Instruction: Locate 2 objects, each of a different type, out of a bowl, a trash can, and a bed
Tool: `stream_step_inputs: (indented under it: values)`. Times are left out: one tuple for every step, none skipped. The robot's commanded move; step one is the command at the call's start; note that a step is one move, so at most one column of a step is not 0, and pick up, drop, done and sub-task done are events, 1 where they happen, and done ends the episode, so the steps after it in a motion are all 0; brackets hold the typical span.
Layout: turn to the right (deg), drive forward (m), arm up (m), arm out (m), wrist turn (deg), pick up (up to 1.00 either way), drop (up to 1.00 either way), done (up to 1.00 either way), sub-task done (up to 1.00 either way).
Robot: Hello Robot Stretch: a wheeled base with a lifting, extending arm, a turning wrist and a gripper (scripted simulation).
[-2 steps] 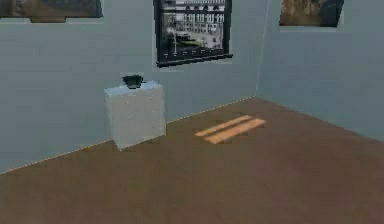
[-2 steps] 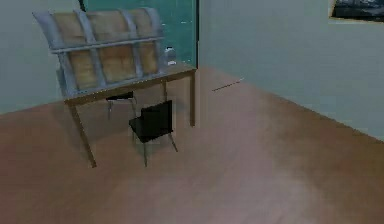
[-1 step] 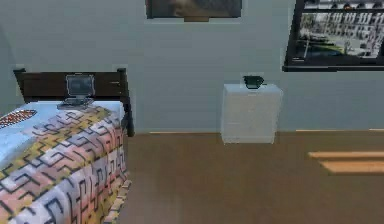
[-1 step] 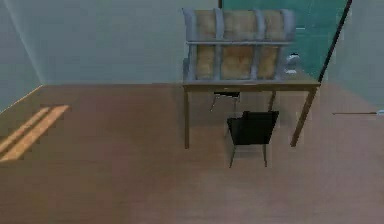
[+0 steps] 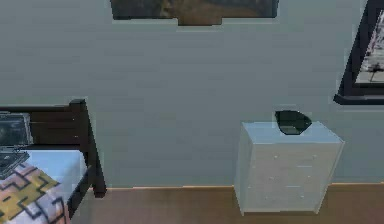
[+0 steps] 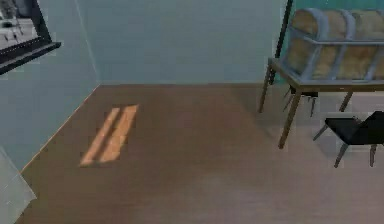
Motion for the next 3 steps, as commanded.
stream_step_inputs:
  values:
    - [0.0, 0.6, 0.0, 0.0, 0.0, 0.0, 0.0, 0.0, 0.0]
    - [42.0, 0.0, 0.0, 0.0, 0.0, 0.0, 0.0, 0.0, 0.0]
    - [0.0, 0.0, 0.0, 0.0, 0.0, 0.0, 0.0, 1.0, 0.0]
